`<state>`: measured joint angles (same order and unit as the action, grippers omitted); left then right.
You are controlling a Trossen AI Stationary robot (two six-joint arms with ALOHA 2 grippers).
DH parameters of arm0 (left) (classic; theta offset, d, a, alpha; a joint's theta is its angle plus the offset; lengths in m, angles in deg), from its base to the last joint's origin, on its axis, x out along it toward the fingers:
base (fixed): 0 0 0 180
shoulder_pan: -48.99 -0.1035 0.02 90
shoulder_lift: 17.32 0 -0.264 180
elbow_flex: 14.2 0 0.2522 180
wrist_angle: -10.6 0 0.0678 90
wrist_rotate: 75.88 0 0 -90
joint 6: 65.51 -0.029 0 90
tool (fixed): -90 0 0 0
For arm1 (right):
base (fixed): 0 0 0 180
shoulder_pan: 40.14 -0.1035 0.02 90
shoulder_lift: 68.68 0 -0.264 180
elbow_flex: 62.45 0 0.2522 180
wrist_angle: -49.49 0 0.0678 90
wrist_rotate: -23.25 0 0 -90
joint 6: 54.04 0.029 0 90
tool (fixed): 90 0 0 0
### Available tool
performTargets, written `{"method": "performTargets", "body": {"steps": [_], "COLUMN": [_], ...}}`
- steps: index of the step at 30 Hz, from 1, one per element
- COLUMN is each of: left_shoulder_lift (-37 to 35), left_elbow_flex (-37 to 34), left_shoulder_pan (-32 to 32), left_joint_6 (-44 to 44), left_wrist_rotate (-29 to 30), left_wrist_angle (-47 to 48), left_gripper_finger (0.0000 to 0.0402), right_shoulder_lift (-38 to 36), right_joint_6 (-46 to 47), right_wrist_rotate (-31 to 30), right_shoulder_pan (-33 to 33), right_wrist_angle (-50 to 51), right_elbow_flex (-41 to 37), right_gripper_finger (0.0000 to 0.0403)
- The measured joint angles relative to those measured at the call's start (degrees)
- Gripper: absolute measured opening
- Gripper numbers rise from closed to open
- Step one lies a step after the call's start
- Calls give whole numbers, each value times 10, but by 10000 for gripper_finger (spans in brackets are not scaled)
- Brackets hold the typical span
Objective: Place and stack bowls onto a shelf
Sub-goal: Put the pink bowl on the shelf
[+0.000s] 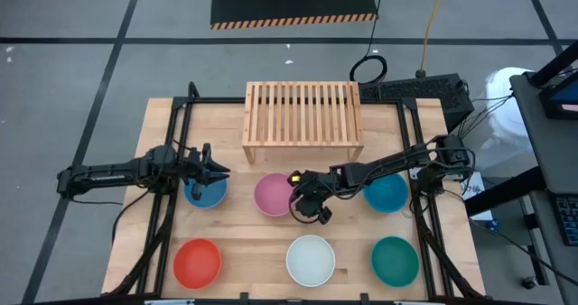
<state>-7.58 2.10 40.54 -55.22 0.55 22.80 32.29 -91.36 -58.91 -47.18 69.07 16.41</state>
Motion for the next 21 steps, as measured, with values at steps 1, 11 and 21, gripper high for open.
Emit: {"method": "performTargets", "body": {"steps": [1, 11, 21], "left_shoulder_lift": [0, 0, 0], "left_elbow_flex": [0, 0, 0], "left_shoulder_pan": [0, 0, 0], "left_joint_6": [0, 0, 0], "left_wrist_rotate": [0, 0, 0], "left_wrist_angle": [0, 0, 1], "left_gripper_finger": [88, 88, 88], "right_shoulder_lift": [0, 1, 45], "right_joint_6": [1, 2, -10], "right_wrist_rotate": [5, 28, 27], "right_shoulder_pan": [2, 3, 3], "right_wrist_angle": [0, -5, -33], "right_elbow_flex": [0, 0, 0], "right_gripper_finger": [137, 137, 137]}}
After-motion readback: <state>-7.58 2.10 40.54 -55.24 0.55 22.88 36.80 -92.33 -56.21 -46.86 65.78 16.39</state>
